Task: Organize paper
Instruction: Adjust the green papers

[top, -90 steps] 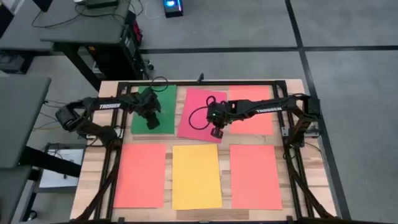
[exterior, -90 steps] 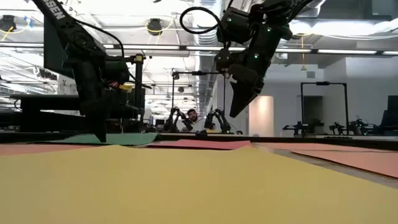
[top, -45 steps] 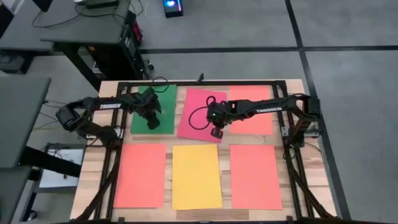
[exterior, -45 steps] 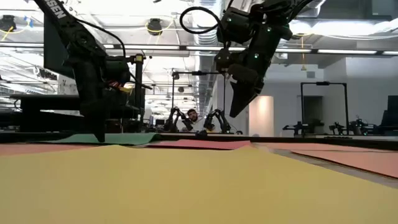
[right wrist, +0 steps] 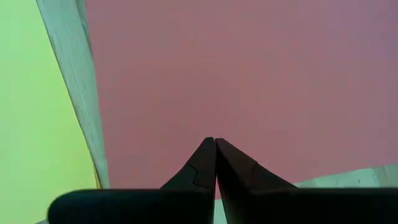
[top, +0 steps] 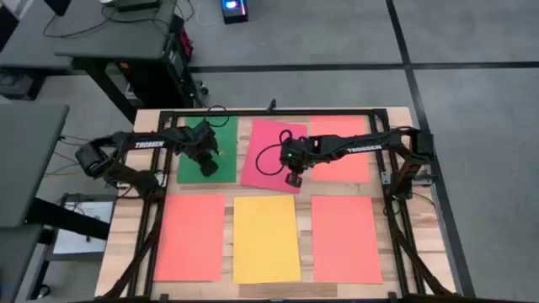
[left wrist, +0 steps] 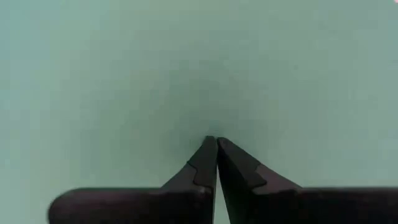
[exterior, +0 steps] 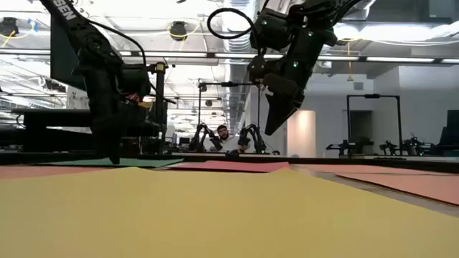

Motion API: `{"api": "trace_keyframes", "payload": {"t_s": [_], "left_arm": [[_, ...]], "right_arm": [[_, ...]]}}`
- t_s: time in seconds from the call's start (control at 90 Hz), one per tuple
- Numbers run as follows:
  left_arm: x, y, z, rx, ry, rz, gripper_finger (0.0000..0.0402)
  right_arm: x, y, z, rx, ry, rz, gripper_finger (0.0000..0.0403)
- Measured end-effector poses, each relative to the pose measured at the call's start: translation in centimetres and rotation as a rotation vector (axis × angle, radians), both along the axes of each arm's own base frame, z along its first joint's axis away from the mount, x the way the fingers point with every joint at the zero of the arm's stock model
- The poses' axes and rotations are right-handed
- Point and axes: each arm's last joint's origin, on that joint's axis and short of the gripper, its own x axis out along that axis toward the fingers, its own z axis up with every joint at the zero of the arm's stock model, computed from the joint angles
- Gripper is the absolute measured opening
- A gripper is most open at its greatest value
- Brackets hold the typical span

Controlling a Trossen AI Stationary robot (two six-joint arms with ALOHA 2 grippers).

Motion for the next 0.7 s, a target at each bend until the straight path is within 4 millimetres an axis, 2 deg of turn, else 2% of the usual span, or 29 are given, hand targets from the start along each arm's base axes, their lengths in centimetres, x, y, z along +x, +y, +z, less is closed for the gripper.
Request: {"api": "trace_keyframes", "payload": {"t_s": [0.333, 0.7], "left_arm": [[0.1, 0.1, 0.2, 0.025, 0.017, -0.075, 0.0000], [1.2, 1.1, 2.5, 0.031, 0.024, -0.074, 0.0000]], "right_arm": [[0.0, 0.0, 0.0, 0.001, -0.001, 0.000, 0.0000], [0.0, 0.0, 0.0, 0.003, 0.000, 0.000, 0.0000]]}}
